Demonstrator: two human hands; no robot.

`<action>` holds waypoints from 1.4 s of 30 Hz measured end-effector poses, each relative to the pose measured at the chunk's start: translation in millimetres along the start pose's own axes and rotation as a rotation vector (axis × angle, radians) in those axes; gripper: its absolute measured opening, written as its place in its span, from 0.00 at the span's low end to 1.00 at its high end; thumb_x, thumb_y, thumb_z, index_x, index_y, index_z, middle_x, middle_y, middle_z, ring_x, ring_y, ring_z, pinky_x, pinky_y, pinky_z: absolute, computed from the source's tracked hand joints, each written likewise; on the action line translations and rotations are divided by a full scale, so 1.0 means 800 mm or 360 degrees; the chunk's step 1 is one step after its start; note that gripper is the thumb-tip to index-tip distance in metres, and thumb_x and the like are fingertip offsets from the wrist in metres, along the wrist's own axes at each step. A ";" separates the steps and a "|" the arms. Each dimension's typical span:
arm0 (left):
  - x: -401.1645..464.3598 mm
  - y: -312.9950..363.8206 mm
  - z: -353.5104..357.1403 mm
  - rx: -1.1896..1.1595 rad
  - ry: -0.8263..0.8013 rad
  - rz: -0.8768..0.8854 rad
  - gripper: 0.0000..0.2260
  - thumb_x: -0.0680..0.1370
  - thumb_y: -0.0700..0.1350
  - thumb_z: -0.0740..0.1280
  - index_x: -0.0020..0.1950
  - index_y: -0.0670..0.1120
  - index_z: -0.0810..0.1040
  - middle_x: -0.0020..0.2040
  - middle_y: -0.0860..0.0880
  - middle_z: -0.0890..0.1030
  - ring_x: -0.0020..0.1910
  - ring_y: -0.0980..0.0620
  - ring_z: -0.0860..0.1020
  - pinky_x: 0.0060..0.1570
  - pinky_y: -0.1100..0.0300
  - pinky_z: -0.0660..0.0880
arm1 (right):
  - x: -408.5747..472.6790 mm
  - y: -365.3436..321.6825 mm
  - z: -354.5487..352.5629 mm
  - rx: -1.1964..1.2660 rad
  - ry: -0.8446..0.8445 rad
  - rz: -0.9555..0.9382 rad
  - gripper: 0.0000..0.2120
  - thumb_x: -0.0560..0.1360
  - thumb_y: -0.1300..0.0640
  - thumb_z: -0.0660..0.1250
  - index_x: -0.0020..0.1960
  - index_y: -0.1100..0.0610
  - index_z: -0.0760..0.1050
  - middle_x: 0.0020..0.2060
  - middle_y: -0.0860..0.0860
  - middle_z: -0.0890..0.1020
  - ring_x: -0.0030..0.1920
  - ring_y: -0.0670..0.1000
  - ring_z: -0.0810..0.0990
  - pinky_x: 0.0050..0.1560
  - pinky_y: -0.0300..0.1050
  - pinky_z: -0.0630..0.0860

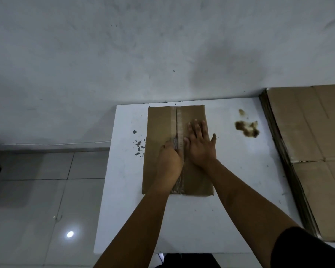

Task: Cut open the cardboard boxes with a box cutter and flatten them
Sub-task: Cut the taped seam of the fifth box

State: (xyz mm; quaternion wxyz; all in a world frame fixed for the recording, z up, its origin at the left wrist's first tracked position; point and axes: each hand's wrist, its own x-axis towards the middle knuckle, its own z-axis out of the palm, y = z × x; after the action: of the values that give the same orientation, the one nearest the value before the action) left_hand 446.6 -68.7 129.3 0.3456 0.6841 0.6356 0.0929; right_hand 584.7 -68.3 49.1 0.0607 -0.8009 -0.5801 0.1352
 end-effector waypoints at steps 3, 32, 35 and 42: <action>-0.017 -0.006 0.000 0.0039 -0.0054 -0.0019 0.13 0.85 0.52 0.56 0.61 0.47 0.74 0.52 0.47 0.79 0.51 0.46 0.79 0.50 0.55 0.75 | 0.009 -0.002 -0.003 0.0005 -0.0027 0.0022 0.29 0.84 0.42 0.41 0.82 0.49 0.41 0.81 0.49 0.39 0.79 0.53 0.34 0.74 0.71 0.48; 0.023 0.019 0.009 0.0284 -0.0004 0.0067 0.20 0.83 0.47 0.60 0.74 0.42 0.65 0.65 0.41 0.74 0.59 0.44 0.77 0.50 0.59 0.69 | 0.006 -0.003 0.001 -0.0021 0.0086 0.0017 0.29 0.84 0.41 0.42 0.82 0.50 0.47 0.81 0.49 0.44 0.80 0.52 0.38 0.70 0.64 0.61; 0.030 0.026 0.007 0.0269 -0.0034 0.0028 0.20 0.83 0.45 0.62 0.73 0.42 0.65 0.65 0.41 0.73 0.58 0.44 0.77 0.49 0.59 0.69 | 0.006 -0.003 0.000 -0.0028 0.0106 0.0011 0.29 0.84 0.41 0.42 0.82 0.50 0.48 0.81 0.49 0.45 0.80 0.52 0.39 0.69 0.63 0.63; 0.013 0.017 0.004 0.0276 -0.0069 0.0063 0.17 0.84 0.46 0.60 0.71 0.41 0.68 0.63 0.42 0.75 0.58 0.45 0.76 0.48 0.60 0.67 | 0.008 -0.003 0.004 -0.0005 0.0130 0.0014 0.28 0.84 0.42 0.44 0.81 0.50 0.50 0.81 0.49 0.48 0.80 0.53 0.41 0.67 0.62 0.67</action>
State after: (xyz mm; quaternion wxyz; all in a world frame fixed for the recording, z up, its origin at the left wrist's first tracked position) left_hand 461.3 -59.9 131.7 0.2969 0.7258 0.6199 0.0293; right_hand 583.2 -61.6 46.0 0.0825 -0.8083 -0.5740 0.1017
